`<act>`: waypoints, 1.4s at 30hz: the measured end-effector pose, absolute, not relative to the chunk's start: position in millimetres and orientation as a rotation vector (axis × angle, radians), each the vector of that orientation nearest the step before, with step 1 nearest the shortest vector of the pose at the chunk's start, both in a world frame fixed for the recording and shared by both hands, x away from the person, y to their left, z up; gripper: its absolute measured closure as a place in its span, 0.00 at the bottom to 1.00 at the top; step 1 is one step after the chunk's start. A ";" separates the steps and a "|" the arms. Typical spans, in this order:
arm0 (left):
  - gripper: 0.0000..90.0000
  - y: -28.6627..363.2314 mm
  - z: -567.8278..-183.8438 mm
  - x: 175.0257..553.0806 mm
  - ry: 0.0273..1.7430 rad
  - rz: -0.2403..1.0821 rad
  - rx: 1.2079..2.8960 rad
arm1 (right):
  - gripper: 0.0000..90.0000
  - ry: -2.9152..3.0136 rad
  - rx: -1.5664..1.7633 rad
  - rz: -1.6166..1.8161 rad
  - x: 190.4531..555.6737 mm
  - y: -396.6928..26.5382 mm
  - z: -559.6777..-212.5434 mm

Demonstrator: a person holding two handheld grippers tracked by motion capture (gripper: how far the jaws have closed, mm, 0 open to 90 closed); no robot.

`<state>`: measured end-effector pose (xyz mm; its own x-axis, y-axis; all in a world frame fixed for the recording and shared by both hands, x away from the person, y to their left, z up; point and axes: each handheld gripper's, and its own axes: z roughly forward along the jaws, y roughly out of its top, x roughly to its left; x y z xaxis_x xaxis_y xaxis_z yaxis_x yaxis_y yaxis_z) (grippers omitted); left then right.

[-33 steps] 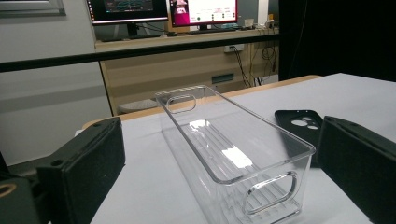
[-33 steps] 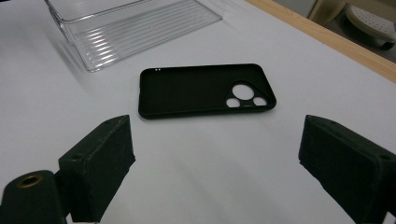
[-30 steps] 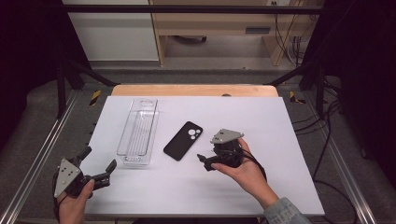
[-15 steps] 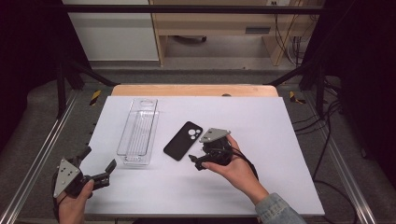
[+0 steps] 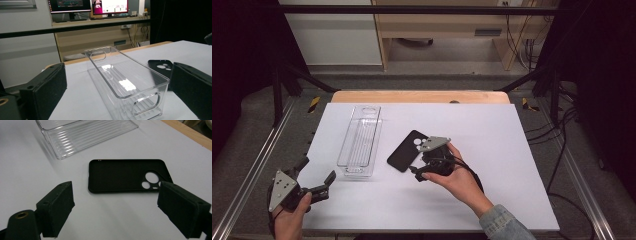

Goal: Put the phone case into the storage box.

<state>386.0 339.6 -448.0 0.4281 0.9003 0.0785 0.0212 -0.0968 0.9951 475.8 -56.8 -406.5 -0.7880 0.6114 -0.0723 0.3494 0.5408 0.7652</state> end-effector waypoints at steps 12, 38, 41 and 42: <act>0.01 340.2 -448.1 386.2 0.863 0.916 1.481 | 0.16 2.468 0.789 1.112 483.5 -42.3 -407.2; 0.01 340.2 -447.7 385.9 0.865 0.911 1.477 | 0.18 2.540 0.791 1.074 495.4 -16.5 -416.9; 0.01 340.8 -447.4 385.8 0.867 0.912 1.470 | 0.19 2.546 0.811 1.066 499.2 -14.6 -417.8; 0.01 340.9 -447.8 386.5 0.867 0.911 1.472 | 0.20 2.548 0.812 1.064 500.2 -13.4 -418.0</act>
